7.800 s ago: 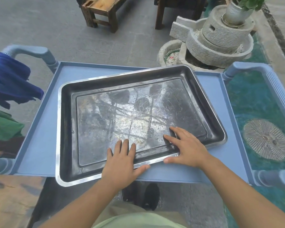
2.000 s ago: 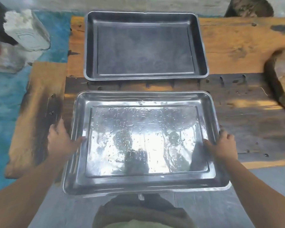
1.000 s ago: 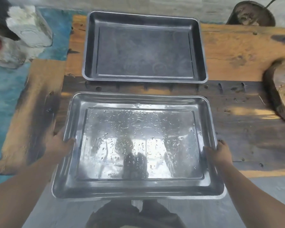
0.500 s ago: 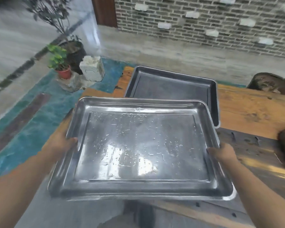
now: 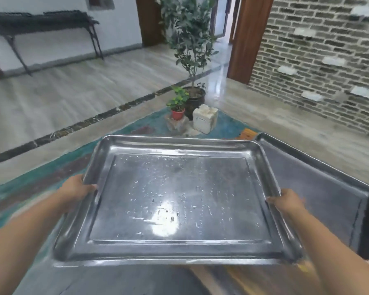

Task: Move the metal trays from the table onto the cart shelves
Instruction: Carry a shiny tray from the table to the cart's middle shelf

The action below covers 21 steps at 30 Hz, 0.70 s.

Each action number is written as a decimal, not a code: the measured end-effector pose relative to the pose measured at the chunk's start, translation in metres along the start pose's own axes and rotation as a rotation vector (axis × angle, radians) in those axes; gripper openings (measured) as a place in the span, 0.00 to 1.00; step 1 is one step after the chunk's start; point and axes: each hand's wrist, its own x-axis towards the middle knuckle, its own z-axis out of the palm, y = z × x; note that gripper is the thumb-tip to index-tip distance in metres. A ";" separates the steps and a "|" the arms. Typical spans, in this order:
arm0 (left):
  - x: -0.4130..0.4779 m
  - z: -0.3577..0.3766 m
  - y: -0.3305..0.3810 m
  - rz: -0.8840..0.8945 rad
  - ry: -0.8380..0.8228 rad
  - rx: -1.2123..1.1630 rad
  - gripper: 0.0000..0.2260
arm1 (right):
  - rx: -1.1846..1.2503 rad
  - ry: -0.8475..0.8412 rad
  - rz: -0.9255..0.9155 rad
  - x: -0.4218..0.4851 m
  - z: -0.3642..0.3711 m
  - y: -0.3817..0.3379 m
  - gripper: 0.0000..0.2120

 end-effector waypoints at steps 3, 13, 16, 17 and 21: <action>-0.018 -0.042 -0.049 -0.088 0.097 -0.045 0.06 | -0.027 -0.060 -0.089 0.007 0.042 -0.053 0.05; -0.087 -0.168 -0.240 -0.427 0.337 -0.186 0.13 | -0.117 -0.294 -0.377 -0.052 0.224 -0.227 0.09; -0.109 -0.203 -0.296 -0.496 0.398 -0.204 0.12 | -0.138 -0.359 -0.430 -0.092 0.273 -0.275 0.06; -0.117 -0.214 -0.315 -0.520 0.412 -0.203 0.11 | -0.150 -0.375 -0.449 -0.107 0.288 -0.289 0.05; -0.158 -0.248 -0.378 -0.616 0.458 -0.190 0.07 | -0.181 -0.448 -0.612 -0.161 0.347 -0.339 0.05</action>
